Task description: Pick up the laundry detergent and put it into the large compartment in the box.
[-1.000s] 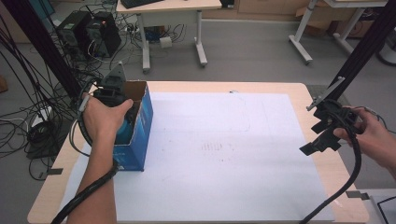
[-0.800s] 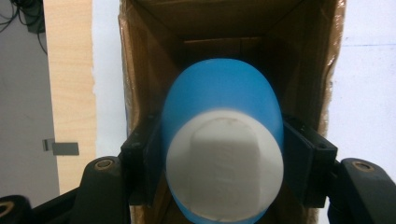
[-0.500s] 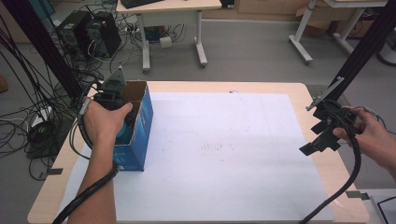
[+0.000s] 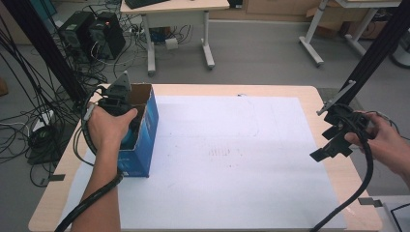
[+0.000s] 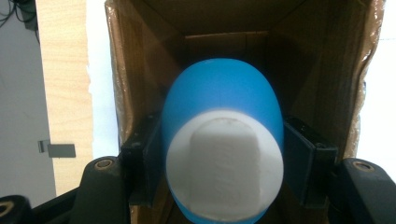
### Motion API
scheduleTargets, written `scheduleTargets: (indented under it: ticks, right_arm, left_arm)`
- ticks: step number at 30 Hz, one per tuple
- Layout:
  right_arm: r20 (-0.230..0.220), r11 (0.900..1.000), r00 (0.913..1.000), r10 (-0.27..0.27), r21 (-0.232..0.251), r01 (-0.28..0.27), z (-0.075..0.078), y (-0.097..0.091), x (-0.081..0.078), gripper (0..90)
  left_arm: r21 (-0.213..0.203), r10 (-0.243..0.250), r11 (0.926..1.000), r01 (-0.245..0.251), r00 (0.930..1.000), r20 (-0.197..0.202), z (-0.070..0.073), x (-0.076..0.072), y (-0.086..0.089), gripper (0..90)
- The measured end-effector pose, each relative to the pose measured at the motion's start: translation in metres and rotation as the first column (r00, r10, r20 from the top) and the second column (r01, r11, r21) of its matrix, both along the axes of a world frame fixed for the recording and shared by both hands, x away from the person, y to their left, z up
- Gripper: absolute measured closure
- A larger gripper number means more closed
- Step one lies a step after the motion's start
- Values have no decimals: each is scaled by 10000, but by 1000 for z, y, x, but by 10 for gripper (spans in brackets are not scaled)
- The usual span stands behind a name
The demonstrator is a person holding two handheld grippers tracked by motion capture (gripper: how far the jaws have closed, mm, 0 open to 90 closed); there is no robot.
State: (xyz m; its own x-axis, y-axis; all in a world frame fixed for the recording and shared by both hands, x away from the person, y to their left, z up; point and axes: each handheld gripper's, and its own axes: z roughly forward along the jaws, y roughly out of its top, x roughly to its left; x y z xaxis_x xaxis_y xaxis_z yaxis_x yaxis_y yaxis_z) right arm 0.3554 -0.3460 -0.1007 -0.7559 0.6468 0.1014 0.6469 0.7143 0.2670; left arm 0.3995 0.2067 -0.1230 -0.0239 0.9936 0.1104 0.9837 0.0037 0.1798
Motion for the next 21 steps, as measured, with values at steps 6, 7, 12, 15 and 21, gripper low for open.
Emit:
scheduleTargets:
  ticks: [6, 7, 12, 15, 21]
  right_arm:
    - [-29, 10000, 10000, -9, -27, 9, -1, 0, 0, 40]
    - [-23, 10000, 10000, -5, -33, 5, -1, 0, 0, 40]
    - [-31, 10000, 10000, 29, -47, -29, -2, 1, 0, 40]
    - [-41, 10000, 10000, 38, -56, -39, -2, 2, 1, 40]
    - [-45, 10000, 10000, 34, -62, -35, -3, 3, 2, 40]
  left_arm:
    - [-56, 91, 9999, -92, 10000, -34, 0, 1, 2, 380]
    - [-54, 84, 10000, -84, 10000, -31, 0, 1, 3, 380]
    - [-43, 74, 10000, -74, 9999, -67, 0, 1, 2, 379]
    - [-40, 109, 9999, -109, 9999, -45, -1, 1, 2, 378]
    - [-4, 191, 9998, -191, 9997, 122, 1, -2, 2, 373]
